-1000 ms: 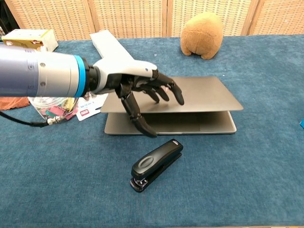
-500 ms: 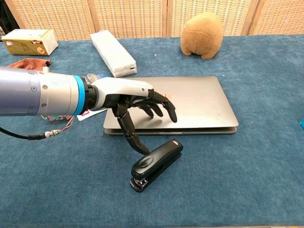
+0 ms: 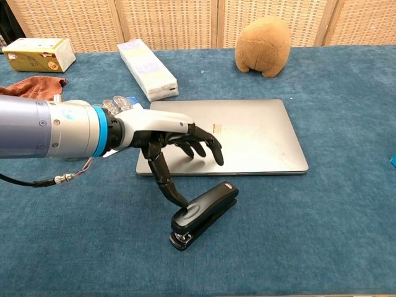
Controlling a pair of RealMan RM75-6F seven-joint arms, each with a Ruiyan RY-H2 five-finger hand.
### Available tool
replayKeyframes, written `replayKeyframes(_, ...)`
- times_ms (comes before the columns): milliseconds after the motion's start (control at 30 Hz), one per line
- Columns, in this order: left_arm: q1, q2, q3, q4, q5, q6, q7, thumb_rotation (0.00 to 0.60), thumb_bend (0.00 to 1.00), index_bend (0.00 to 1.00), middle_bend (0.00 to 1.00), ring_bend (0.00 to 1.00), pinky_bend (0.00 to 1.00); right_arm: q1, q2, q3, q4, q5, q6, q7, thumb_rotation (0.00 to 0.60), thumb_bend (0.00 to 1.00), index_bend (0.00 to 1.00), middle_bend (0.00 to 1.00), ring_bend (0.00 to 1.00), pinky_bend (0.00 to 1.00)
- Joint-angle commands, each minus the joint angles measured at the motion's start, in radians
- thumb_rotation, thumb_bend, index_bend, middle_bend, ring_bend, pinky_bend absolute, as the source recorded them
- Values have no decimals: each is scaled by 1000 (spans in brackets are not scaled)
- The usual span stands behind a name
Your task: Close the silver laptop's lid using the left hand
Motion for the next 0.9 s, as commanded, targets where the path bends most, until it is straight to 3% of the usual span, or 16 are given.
replayKeyframes(33,12,11,-28,-10,5,47,-1,600,93,289,118,129,133,0,-3,4,0,3,4,-1,600,183,0,0,0,61)
replayKeyframes(267,67,68,-146,-42,104,311,54,600,92,260,99,101,133,6,-9,8,2,22,-16,-1,600,183,0,0,0,61)
replayKeyframes(433,126,153,-180,-116,136,441,99,600,92,239,92,94,133,12,-13,10,7,31,-30,5,600,183,0,0,0,61)
replayKeyframes(633,280,274,-122,-249,216,614,111,600,92,225,87,88,133,24,-18,13,12,43,-56,7,600,184,0,0,0,61)
replayKeyframes(900,521,388,22,-301,365,824,20,600,92,237,86,89,133,43,-28,19,9,49,-86,-12,600,183,0,0,0,61)
